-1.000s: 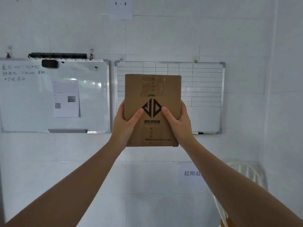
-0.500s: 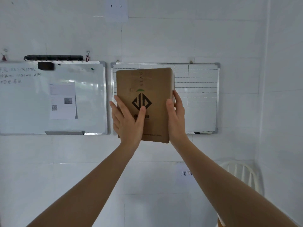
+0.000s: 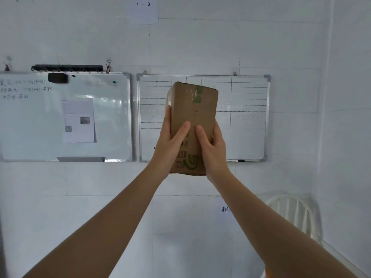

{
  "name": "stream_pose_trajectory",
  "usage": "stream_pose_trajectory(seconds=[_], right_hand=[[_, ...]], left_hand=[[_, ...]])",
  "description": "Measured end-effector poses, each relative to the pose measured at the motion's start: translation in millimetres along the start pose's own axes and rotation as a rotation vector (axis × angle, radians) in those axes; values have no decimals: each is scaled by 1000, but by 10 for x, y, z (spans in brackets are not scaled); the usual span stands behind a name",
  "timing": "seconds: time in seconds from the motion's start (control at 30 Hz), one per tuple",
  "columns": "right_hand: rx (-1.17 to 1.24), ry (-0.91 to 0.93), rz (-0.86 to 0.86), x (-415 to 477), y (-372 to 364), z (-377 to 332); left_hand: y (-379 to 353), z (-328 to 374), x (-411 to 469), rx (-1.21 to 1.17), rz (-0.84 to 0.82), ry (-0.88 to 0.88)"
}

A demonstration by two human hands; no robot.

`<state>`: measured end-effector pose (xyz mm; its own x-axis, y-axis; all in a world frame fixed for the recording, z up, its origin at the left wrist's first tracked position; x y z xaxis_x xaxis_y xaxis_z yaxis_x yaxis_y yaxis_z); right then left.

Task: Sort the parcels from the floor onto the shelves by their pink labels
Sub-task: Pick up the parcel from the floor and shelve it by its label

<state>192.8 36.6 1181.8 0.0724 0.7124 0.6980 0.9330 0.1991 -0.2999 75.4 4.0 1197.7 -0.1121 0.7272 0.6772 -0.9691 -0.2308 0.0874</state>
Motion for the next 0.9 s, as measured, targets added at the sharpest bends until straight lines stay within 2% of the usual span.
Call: stream_pose_trajectory(seconds=[0.13,0.33,0.53,0.9], right_hand=[[3,6,-40,-27,-33,-14],[-63,94,-143,-146,-103,-131],[-7,86,-100,-184,-125,-117],[34,33,-50,-182,-121,3]], left_hand=[[112,-17,-34,42,51,-11],[216,-126,-50,-80,61,92],[195,-315,-163,-58,102,209],[239,-356,-181,-39,108,216]])
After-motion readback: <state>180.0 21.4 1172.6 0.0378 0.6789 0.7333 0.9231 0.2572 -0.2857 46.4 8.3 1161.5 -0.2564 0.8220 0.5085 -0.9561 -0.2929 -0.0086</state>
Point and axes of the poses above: each hand's wrist, its own x-axis towards the middle knuckle, its own y-axis out of the back of the hand, z = x × y, the point moved 9 cm from there along x, towards the middle knuckle, and after that the axes turned 10 degrees about x, right-handed, at the moved point
